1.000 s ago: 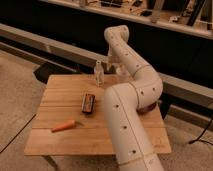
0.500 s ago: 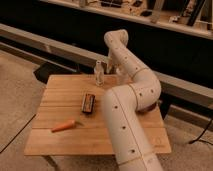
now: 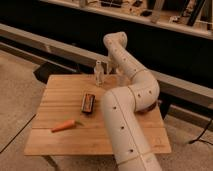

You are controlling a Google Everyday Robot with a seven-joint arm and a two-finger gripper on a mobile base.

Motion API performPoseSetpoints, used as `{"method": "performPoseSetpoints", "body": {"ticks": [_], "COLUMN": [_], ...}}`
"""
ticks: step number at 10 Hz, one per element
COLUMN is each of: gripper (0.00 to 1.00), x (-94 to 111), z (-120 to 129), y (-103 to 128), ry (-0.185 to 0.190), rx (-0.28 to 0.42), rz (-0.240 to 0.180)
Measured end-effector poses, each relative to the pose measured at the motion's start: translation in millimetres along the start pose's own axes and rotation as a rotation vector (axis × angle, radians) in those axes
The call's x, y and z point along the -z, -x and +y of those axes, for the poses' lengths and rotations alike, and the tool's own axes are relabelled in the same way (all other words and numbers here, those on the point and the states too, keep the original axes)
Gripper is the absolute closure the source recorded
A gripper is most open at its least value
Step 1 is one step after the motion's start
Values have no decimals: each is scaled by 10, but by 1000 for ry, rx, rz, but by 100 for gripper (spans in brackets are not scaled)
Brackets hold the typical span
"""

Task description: Place the ceramic cup in the ceramic bowl

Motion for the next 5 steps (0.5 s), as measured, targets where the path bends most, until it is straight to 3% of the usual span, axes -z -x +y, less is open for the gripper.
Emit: {"method": "performPoseSetpoints", "body": {"ticks": [3, 5], "gripper": [35, 50], "x": [-45, -91], "z": [27, 73], "y": [29, -11], "ry": [-36, -38], "rx": [24, 30], "rz": [-9, 6]}}
